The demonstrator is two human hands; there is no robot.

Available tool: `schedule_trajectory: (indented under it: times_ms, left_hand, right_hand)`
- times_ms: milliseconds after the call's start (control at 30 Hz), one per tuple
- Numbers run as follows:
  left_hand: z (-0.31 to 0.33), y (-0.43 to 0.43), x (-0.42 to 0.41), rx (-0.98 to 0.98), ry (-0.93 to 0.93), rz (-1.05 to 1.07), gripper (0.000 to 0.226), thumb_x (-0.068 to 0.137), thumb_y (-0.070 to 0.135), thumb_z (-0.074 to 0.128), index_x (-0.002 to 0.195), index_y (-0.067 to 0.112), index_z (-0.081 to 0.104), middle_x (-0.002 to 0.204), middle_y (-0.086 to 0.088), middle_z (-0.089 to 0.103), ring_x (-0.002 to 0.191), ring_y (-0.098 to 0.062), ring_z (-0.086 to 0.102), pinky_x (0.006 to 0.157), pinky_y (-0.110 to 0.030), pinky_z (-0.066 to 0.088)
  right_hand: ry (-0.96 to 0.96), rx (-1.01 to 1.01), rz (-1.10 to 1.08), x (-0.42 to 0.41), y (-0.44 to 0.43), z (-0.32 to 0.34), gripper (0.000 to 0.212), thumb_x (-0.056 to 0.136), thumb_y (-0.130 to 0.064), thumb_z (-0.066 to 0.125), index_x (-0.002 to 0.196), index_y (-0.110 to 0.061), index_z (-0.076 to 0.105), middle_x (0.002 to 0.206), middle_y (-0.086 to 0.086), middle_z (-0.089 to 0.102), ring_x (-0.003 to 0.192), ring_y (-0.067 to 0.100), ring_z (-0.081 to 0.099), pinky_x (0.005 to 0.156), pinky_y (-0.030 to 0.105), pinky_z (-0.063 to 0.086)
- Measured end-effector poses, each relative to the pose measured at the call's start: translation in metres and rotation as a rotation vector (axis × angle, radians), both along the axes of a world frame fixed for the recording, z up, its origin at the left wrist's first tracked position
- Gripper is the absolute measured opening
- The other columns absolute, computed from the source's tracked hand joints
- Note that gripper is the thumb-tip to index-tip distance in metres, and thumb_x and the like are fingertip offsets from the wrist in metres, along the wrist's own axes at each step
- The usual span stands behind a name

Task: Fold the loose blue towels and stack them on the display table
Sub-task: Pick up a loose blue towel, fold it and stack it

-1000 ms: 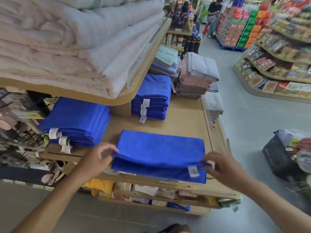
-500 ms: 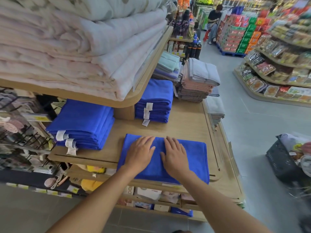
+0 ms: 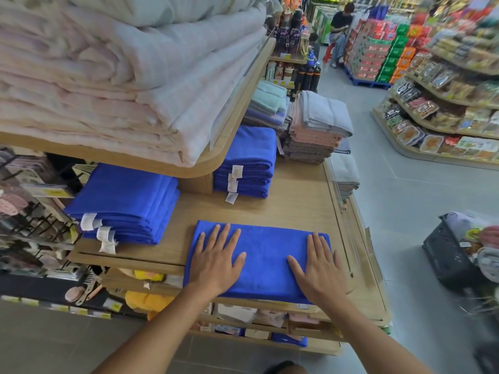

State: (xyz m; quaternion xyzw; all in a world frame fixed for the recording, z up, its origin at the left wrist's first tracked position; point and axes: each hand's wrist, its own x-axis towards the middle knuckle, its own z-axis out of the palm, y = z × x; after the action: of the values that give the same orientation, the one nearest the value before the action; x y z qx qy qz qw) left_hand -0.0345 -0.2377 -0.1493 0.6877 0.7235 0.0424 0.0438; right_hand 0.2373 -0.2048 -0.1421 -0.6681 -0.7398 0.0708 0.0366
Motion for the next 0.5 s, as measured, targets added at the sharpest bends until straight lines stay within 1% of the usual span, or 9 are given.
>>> schedule_trajectory:
  times_ms: [133, 200, 267, 300, 333, 400, 467, 500]
  left_hand:
    - [0.004, 0.013, 0.003, -0.044, -0.016, 0.020, 0.073, 0.096, 0.067, 0.005, 0.162, 0.035, -0.001, 0.170, 0.006, -0.008, 0.156, -0.018, -0.013, 0.125, -0.050, -0.007]
    - [0.009, 0.027, 0.006, -0.073, -0.041, 0.032, 0.072, 0.098, 0.066, 0.009, 0.162, 0.035, -0.002, 0.170, 0.006, -0.009, 0.156, -0.018, -0.014, 0.125, -0.051, -0.007]
    - [0.016, 0.040, 0.010, -0.101, -0.049, 0.047, 0.070, 0.100, 0.064, 0.012, 0.162, 0.034, -0.002, 0.170, 0.005, -0.010, 0.156, -0.019, -0.015, 0.125, -0.052, -0.007]
    - [0.018, 0.044, 0.012, -0.108, -0.049, 0.053, 0.070, 0.100, 0.063, 0.012, 0.162, 0.033, -0.001, 0.170, 0.004, -0.010, 0.156, -0.020, -0.015, 0.125, -0.053, -0.007]
    - [0.019, 0.046, 0.015, -0.104, -0.053, 0.055, 0.070, 0.101, 0.063, 0.013, 0.162, 0.032, 0.000, 0.170, 0.004, -0.009, 0.156, -0.021, -0.014, 0.124, -0.054, -0.007]
    - [0.018, 0.045, 0.024, -0.078, -0.066, 0.017, 0.070, 0.100, 0.062, 0.014, 0.162, 0.031, 0.002, 0.171, 0.003, -0.007, 0.156, -0.021, -0.012, 0.124, -0.055, -0.007]
    - [0.013, 0.042, 0.033, -0.050, -0.061, -0.049, 0.072, 0.098, 0.063, 0.011, 0.162, 0.031, 0.003, 0.171, 0.004, -0.005, 0.157, -0.019, -0.011, 0.124, -0.055, -0.007]
    - [0.011, 0.040, 0.037, -0.050, -0.054, -0.073, 0.073, 0.097, 0.064, 0.009, 0.162, 0.031, 0.002, 0.171, 0.004, -0.005, 0.157, -0.019, -0.011, 0.124, -0.056, -0.007]
  right_hand:
    - [0.011, -0.018, 0.060, 0.003, 0.023, 0.002, 0.100, 0.087, -0.084, 0.001, 0.165, -0.021, 0.000, 0.172, -0.005, -0.001, 0.158, 0.011, -0.004, 0.129, 0.039, 0.001]
    - [0.001, -0.035, 0.072, 0.003, 0.040, 0.011, 0.100, 0.087, -0.083, 0.004, 0.165, -0.021, 0.003, 0.173, -0.004, 0.001, 0.158, 0.012, -0.002, 0.129, 0.040, 0.004]
    - [-0.041, -0.035, 0.046, 0.000, 0.051, 0.020, 0.097, 0.090, -0.082, 0.011, 0.165, -0.020, 0.007, 0.173, -0.001, 0.005, 0.159, 0.018, 0.002, 0.128, 0.043, 0.009]
    - [-0.058, -0.027, 0.002, -0.002, 0.054, 0.024, 0.097, 0.091, -0.082, 0.014, 0.164, -0.019, 0.009, 0.172, 0.003, 0.010, 0.158, 0.023, 0.008, 0.126, 0.043, 0.013]
    - [-0.066, -0.019, -0.062, -0.004, 0.055, 0.027, 0.100, 0.091, -0.083, 0.018, 0.163, -0.015, 0.012, 0.169, 0.009, 0.018, 0.155, 0.028, 0.018, 0.124, 0.043, 0.019]
    - [-0.074, -0.019, -0.187, -0.004, 0.052, 0.031, 0.104, 0.090, -0.082, 0.027, 0.159, -0.006, 0.018, 0.155, 0.017, 0.040, 0.141, 0.034, 0.039, 0.115, 0.042, 0.033]
    - [-0.057, -0.040, -0.249, -0.001, 0.051, 0.037, 0.098, 0.090, -0.078, 0.040, 0.153, -0.003, 0.028, 0.140, 0.017, 0.052, 0.127, 0.033, 0.051, 0.104, 0.041, 0.043]
    - [-0.018, -0.077, -0.273, 0.001, 0.053, 0.041, 0.092, 0.090, -0.074, 0.047, 0.147, -0.003, 0.037, 0.133, 0.015, 0.056, 0.120, 0.032, 0.055, 0.097, 0.040, 0.047]
